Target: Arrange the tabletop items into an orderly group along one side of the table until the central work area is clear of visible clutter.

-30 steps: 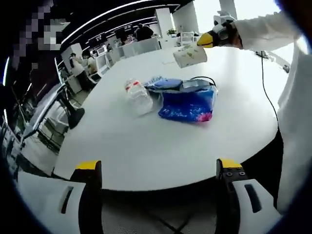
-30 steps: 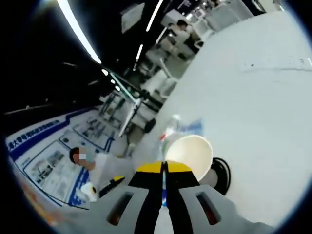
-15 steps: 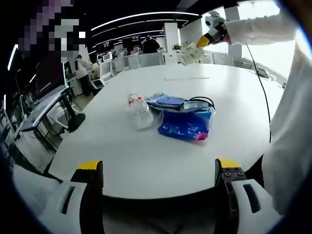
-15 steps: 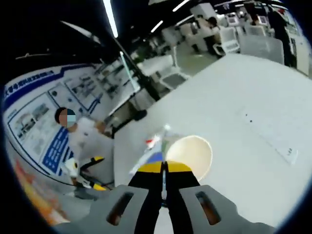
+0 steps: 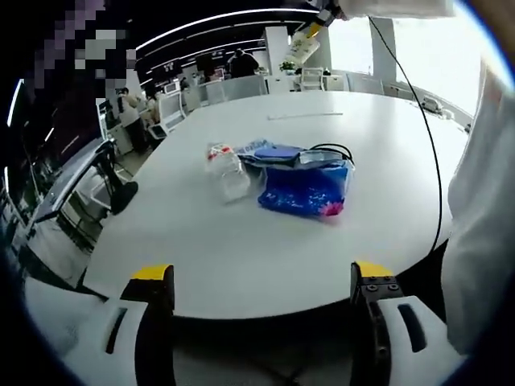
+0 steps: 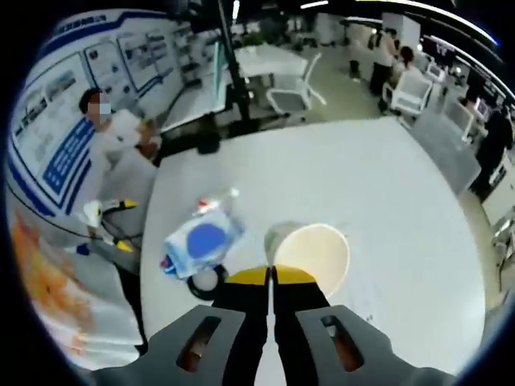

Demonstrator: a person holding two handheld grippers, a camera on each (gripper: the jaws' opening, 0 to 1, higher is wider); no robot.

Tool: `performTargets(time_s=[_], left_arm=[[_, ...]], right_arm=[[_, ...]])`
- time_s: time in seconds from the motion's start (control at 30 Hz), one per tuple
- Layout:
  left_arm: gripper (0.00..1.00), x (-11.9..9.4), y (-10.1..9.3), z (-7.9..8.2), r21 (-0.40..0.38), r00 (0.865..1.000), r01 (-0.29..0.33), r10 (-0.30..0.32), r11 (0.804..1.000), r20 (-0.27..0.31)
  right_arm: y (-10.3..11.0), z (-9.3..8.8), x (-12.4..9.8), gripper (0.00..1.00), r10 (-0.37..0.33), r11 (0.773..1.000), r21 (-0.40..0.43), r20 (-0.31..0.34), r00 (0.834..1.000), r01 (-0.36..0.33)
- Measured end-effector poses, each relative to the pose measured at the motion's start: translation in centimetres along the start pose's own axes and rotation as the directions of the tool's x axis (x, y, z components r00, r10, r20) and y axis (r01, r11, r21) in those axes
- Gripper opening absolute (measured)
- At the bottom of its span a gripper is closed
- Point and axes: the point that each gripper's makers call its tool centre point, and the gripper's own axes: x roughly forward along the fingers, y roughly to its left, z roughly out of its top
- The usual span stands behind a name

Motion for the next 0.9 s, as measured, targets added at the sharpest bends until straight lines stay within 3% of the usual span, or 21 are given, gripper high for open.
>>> performTargets(time_s=[0.13,0.2,0.33,0.47,0.9], left_arm=[[0.91,-0.1,0.2,-0.1,0.004,1.0,-0.007,0.007,1.0,-0.005],[0.91,-0.1,0.3,-0.2,0.007,1.0,-0.006,0.006,1.0,-0.005],[0.89,-0.2,0.2,-0.4,0.014,1.0,-0.001,0.001,1.0,-0.013],[0.89,-0.2,0.5,-0.5,0.015,1.0,-0.015,0.015,1.0,-0.018],[0.87,-0.2,0.6,-0.8,0.02,0.999,-0.012,0.012,1.0,-0.03]], right_arm=[[0.4,-2.3,3.1,0.0,-0.014,0.99,-0.144,-0.164,0.986,-0.01],[1.1,-2.8,4.9,0.0,-0.012,0.975,-0.219,-0.174,0.985,-0.026],[2.6,-3.6,7.5,0.0,0.039,0.983,-0.172,-0.184,0.982,-0.071],[2.5,-5.3,9.6,0.0,0.031,0.973,-0.215,-0.253,0.967,-0.088],[2.2,-7.2,13.9,0.0,0.013,0.95,-0.286,-0.355,0.935,-0.122]])
